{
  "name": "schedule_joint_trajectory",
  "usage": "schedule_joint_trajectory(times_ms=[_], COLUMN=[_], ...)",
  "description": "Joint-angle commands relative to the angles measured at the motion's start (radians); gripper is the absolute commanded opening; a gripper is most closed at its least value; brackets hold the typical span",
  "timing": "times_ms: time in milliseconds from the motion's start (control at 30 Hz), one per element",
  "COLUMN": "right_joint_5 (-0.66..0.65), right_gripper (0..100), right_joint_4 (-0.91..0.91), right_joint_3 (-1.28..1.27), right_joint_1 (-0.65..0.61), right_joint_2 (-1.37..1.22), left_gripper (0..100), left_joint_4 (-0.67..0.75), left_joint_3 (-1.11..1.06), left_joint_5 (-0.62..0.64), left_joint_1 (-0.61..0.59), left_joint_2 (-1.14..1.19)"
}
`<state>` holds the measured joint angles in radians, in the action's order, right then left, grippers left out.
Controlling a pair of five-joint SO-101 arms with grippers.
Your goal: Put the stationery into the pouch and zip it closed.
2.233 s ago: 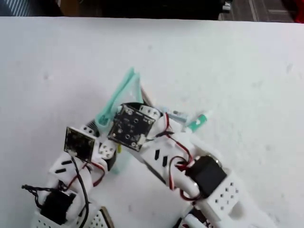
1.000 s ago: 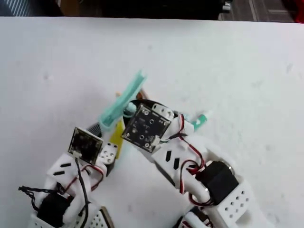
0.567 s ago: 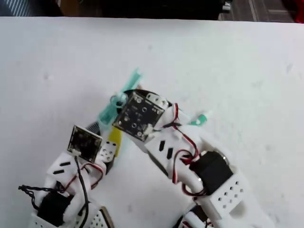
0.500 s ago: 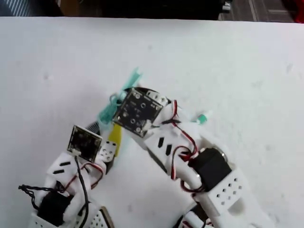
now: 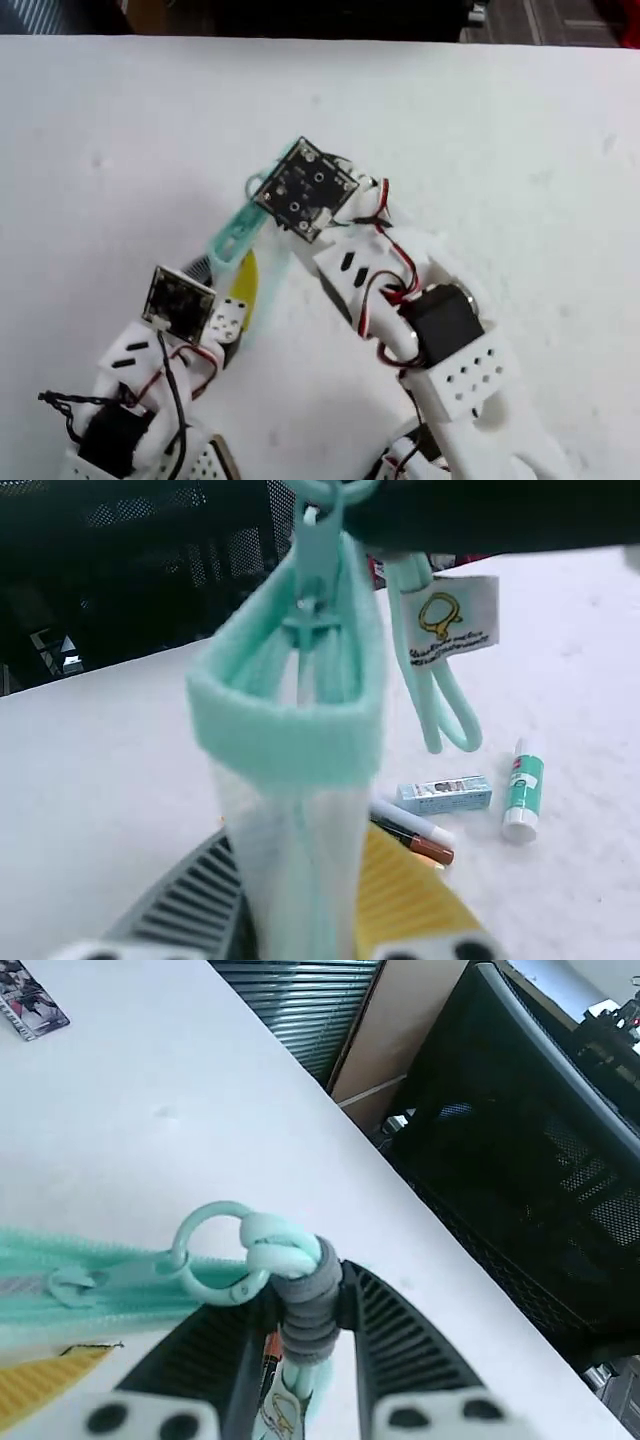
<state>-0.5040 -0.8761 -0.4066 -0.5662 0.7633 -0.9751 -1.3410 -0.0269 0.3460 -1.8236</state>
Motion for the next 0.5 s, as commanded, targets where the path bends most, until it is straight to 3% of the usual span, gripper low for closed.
schedule_joint_trajectory(times_ms=[0, 467], right_joint_5=[0.002, 0.002], right_gripper=[1.6, 1.6], right_joint_4=[0.058, 0.197], right_joint_3=[0.063, 0.063], right_joint_1=[0.067, 0.191], right_joint_2=[-0.035, -0.191], left_gripper=[2, 2], left_joint_4=[0.003, 0.002], left_joint_3=[0.011, 0.011], left_joint_5=[-0.009, -0.009], left_joint_1=[0.005, 0.005], left_joint_2=[-0.008, -0.008])
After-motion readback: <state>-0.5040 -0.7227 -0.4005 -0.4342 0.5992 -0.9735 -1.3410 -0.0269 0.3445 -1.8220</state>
